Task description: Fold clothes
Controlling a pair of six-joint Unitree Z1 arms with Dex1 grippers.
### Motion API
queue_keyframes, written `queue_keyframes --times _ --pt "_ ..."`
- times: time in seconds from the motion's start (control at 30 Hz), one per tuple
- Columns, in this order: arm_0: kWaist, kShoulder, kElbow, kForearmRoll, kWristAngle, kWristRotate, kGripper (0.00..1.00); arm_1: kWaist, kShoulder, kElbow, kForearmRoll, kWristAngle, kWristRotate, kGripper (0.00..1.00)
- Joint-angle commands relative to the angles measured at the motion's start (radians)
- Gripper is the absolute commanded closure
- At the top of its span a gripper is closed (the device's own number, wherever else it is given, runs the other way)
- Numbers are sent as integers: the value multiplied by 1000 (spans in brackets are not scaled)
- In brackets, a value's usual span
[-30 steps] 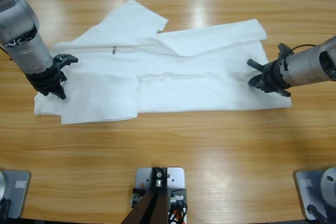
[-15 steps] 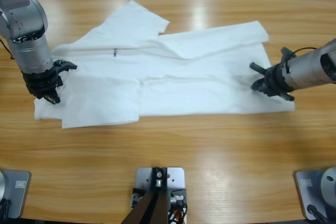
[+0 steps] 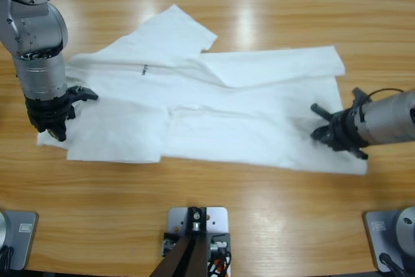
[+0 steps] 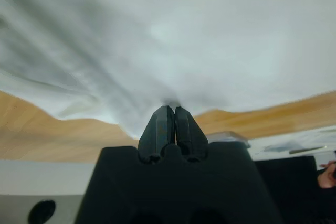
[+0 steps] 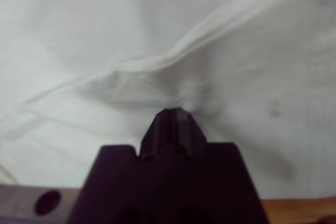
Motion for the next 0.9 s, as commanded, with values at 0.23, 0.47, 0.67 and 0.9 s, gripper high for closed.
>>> queue_keyframes --times 0.23,0.47,0.67,0.9 --pt "20 -320 84 -92 -17 -31 1000 131 -48 92 109 8 110 1000" --pt "122 -458 379 -606 -230 -182 1000 131 -48 92 108 4 102 1000" --pt "118 -467 466 -732 -167 -282 1000 131 -47 90 106 4 94 1000" --pt "56 -362 530 -794 -165 -424 1000 131 -60 90 106 7 95 1000"
